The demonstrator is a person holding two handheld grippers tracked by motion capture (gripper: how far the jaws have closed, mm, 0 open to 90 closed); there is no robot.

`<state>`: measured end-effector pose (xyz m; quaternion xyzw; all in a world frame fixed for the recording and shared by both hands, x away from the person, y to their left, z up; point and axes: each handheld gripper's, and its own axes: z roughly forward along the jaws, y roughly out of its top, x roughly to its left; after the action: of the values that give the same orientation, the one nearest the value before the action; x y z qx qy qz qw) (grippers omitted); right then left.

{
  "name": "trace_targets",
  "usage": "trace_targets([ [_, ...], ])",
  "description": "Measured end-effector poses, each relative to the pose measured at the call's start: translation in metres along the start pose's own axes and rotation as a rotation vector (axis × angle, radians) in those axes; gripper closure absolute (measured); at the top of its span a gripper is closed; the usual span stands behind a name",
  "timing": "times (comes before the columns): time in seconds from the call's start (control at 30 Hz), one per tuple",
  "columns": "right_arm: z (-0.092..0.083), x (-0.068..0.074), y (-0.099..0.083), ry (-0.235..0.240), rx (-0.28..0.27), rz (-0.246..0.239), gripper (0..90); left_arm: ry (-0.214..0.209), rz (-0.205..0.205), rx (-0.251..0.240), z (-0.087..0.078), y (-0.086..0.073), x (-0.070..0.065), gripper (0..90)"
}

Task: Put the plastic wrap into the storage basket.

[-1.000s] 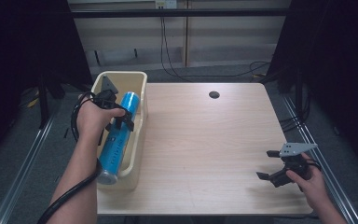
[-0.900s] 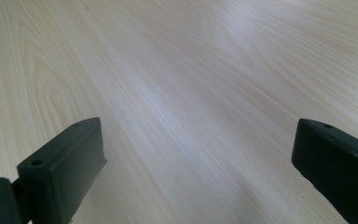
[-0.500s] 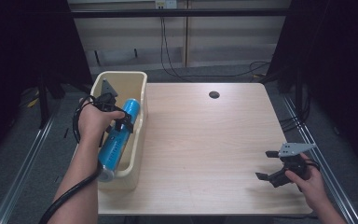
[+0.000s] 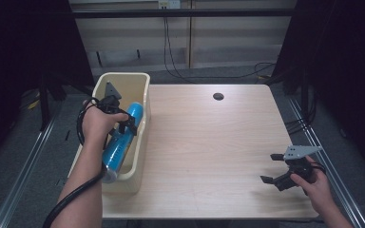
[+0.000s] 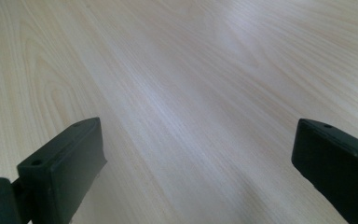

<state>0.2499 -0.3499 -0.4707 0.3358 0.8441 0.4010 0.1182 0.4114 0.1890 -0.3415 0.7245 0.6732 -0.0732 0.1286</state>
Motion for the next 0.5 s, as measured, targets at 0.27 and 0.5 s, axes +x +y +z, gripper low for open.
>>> trace_targets([
  [0.27, 0.0002, -0.0002, 0.0000, -0.003, 0.002, 0.001, 2.1, -0.004, -0.005, 0.011, 0.0083, -0.0004, 0.0019, 32.1],
  [0.5, 0.0012, 0.0003, 0.0005, -0.001, 0.002, -0.004, 2.1, -0.009, -0.014, 0.017, 0.0110, -0.0015, 0.0025, 32.2],
])
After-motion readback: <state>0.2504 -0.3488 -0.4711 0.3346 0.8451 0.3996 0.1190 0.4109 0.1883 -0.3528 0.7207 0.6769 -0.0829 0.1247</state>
